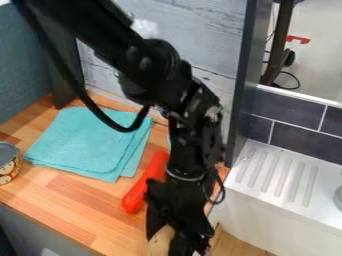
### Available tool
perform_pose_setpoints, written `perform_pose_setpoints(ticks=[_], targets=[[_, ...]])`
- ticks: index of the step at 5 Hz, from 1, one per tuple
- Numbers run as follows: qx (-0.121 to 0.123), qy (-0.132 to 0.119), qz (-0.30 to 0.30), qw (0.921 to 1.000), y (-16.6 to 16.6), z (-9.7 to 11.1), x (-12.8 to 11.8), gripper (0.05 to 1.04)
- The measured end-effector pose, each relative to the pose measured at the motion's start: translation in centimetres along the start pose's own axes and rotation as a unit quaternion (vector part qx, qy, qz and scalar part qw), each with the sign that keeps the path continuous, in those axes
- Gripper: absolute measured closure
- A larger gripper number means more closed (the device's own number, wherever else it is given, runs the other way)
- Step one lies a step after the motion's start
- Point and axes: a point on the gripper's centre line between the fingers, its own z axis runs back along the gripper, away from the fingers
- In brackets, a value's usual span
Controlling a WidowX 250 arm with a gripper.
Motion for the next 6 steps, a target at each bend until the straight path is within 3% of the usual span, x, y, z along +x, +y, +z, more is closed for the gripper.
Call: perform_pose_setpoints(ticks=[1,2,3,4,6], targets=[[0.014,-0.043,0.02,0.9988,1.1,3.5,-2.1,0.456],[0.02,-0.051,0.07,0.9961,3.8,4.7,-4.8,0.456],[0.028,-0.043,0.123,0.9911,7.3,4.4,-6.7,0.456],[0.054,-0.028,0.149,0.987,10.1,3.7,-7.6,0.456],[0.075,0.01,0.162,0.984,14.8,0.6,-8.0,0.456]])
